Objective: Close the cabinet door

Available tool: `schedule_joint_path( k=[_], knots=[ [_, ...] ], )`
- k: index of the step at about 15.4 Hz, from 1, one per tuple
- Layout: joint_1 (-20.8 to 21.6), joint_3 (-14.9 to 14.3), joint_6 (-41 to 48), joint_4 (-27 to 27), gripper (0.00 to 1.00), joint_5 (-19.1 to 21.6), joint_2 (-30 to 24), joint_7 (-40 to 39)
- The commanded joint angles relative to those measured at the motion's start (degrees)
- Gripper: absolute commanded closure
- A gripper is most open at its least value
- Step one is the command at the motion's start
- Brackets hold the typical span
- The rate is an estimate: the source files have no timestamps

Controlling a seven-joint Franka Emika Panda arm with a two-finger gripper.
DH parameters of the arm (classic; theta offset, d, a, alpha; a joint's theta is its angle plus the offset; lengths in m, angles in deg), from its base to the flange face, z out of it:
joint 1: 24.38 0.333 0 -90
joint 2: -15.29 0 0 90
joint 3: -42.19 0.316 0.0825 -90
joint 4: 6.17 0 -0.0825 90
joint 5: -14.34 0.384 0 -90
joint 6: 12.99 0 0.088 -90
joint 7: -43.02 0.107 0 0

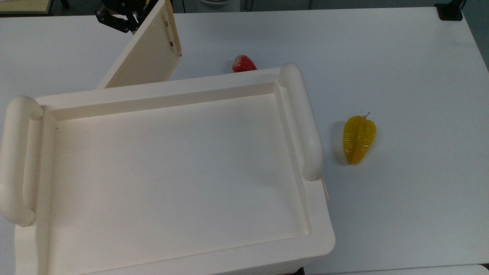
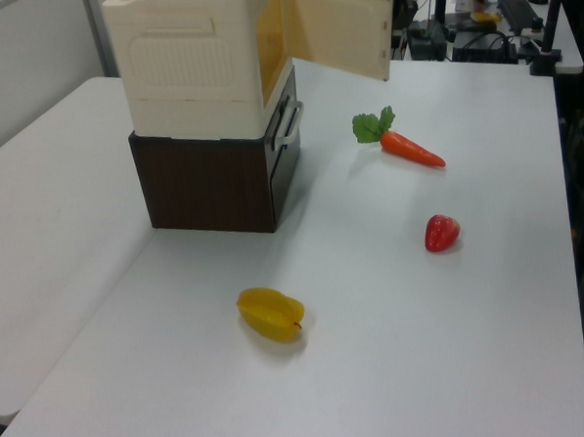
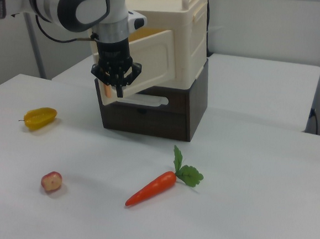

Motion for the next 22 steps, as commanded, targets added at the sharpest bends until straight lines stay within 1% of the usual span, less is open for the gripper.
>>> schedule_joint_path(
  k=[1,4,7,11,14,16,19,22],
  knots=[
    [2.5,-0.5,-3.7,0.7,1.0,2.8,0.1,-4.6],
    [5.0,-0.5,-5.8,0.6,1.0,3.0,1.3,-4.2],
    [7.6,-0.5,-10.5,0.6,1.0,4.4,2.4,-3.0],
    [9.4,-0.5,-16.6,0.6,1.0,5.2,3.8,0.8],
    [11.2,-0.5,-21.7,0.6,1.0,5.3,3.9,4.9],
    [11.7,-0.5,-25.4,0.6,1.0,5.5,5.0,8.1],
    [14.2,-0.4,-34.3,0.6,1.0,5.4,7.3,14.6],
    [14.3,-0.4,-38.9,0.5,1.0,5.6,9.2,19.9]
  ],
)
